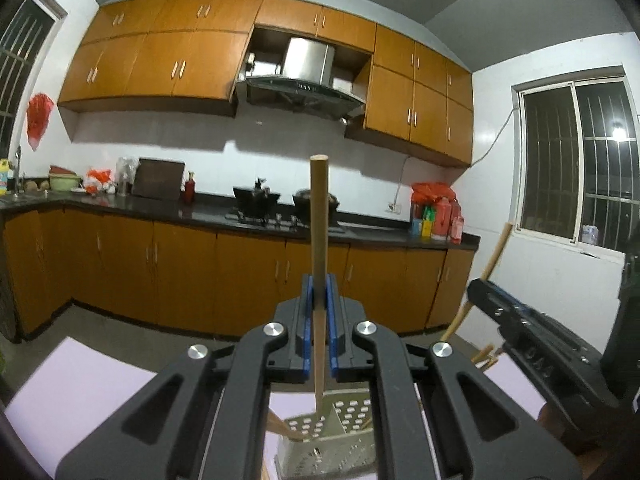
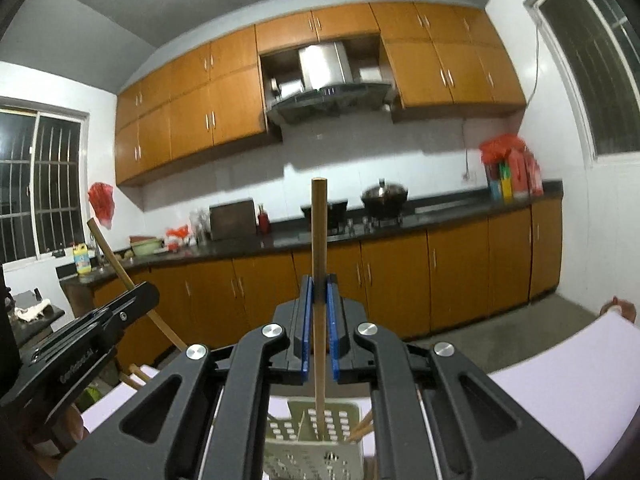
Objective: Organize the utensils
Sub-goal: 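Lift the left tool's chopstick upright over the holder while the right tool lifts its own, then open the left tool to drop its chopstick into the holder while the right tool releases its own, then lower the left tool onto a loose chopstick and close it while the right tool grasps another, then hold the grasped chopsticks with both tools just above the table, then lift the left tool's chopstick upright over the holder while the right tool lifts its own, then open the left tool to drop its chopstick into the holder while the right tool releases its own, then lower the left tool onto a loose chopstick and close it while the right tool grasps another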
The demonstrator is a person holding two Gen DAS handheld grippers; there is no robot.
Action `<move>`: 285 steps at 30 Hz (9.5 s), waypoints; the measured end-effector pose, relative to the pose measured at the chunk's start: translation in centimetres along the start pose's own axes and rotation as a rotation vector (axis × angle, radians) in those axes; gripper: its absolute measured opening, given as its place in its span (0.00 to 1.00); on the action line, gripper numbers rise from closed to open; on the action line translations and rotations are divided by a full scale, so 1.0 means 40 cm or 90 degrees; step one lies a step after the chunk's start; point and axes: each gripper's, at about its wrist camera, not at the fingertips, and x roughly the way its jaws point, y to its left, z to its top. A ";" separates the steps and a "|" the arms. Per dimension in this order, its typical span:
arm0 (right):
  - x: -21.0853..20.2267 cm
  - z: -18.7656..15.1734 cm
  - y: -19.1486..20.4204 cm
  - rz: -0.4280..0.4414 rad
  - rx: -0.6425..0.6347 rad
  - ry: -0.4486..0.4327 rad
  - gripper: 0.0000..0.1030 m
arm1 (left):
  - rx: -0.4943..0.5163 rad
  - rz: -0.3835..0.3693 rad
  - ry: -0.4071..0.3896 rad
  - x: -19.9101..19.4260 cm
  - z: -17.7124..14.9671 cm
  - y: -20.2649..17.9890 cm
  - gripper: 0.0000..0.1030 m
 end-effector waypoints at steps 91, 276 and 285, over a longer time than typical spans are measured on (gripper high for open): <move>-0.034 -0.481 -0.218 -0.145 0.028 0.470 0.08 | -0.029 0.140 0.479 -0.034 -0.513 0.267 0.09; -0.057 -0.382 -0.165 -0.030 0.065 0.417 0.31 | -0.010 0.081 0.322 -0.116 -0.338 0.164 0.30; -0.015 -0.511 -0.110 -0.028 0.014 0.498 0.16 | -0.004 0.040 0.419 -0.060 -0.461 0.105 0.33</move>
